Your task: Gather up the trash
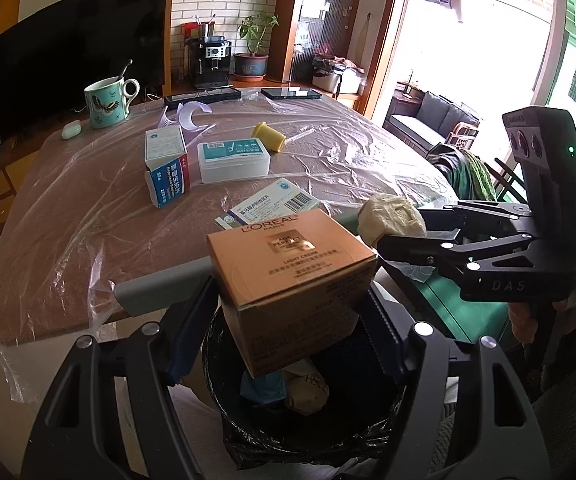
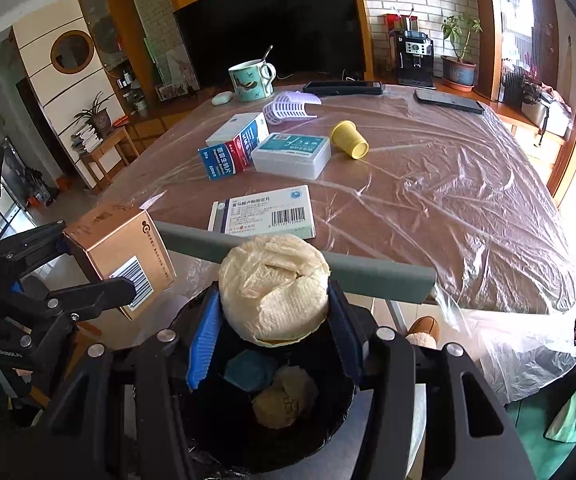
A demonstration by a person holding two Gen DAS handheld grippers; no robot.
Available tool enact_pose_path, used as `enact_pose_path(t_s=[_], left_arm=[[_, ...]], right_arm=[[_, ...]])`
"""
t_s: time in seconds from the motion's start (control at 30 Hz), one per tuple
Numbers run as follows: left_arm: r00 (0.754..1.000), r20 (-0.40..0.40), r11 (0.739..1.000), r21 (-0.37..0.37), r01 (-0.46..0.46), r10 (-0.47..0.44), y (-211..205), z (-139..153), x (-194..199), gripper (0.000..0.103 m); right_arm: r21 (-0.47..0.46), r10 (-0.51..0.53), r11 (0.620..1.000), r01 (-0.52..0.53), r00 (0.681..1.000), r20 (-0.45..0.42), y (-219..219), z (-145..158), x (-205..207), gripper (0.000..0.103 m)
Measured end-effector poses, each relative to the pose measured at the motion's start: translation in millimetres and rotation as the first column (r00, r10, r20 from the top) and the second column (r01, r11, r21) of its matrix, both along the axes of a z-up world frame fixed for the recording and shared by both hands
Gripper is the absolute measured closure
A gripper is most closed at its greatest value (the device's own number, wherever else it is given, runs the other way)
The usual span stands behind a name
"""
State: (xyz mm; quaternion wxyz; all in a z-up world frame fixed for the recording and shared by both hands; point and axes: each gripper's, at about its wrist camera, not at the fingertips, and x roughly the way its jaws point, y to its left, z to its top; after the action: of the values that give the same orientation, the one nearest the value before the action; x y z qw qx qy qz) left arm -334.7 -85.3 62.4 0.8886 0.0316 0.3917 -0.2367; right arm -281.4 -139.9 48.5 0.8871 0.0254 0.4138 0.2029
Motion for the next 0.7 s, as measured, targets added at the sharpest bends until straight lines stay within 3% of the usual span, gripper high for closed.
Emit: enact_pose_path(t_s=[0.4,0.7], left_arm=[[0.999,-0.047,1.0,-0.005,0.013,-0.014,-1.1,-23.1,-5.8,0.031],[0.994,-0.095,0.998,0.034,0.061,-0.058,-2.1,-50.9,-10.9,0.031]], right_arm=[[0.029,0.028,0.999,-0.026,0.997,-0.07,6.7,-24.0,-7.7,0.052],[0.036,0.04,0.999,-0.037,0.993,-0.111,6.8,-42.6,-13.4,0.052]])
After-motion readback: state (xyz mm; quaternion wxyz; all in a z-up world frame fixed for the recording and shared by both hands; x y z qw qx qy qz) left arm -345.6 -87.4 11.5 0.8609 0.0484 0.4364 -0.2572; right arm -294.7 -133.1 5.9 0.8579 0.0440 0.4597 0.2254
